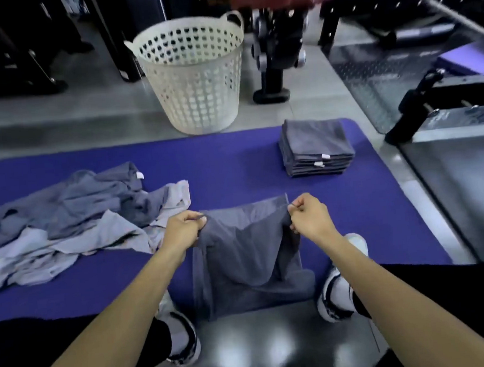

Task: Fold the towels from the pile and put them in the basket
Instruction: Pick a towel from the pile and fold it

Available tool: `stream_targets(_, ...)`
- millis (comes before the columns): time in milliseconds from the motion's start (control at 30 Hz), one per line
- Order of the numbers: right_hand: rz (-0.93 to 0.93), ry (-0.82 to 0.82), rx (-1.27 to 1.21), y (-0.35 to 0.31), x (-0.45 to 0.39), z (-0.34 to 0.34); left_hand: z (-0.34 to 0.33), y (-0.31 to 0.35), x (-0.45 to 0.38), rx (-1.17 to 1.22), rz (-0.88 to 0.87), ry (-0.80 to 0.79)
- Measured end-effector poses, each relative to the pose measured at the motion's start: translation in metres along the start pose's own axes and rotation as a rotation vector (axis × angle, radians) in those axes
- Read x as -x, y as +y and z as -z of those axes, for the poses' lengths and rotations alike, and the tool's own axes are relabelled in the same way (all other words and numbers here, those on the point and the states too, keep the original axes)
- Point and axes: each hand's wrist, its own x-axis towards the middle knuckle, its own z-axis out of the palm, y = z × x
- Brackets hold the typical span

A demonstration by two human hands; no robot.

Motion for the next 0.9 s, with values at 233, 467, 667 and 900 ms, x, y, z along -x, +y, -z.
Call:
stream_targets(233,-0.086,-0.066,0.054,0.030,-0.072,-0.064,-0.006,-0.066,-0.094,-0.178,0.106,0.083)
stream_targets(467,-0.138,-0.086,-0.077,0.044,-0.132,-0.128,-0.007,-0.079,-0.175,-0.559,-0.031,0.044)
stream_targets(667,-0.115,-0.170,-0.072,0.047,-0.168,-0.162,-0.020,-0.094,-0.231,-0.492,-0.015,-0.005)
stream_targets(900,-0.175,-0.194,-0.127,0.058,-0.177,-0.181,-0.029,-0.126,-0.246,-0.331,-0.032,0.178)
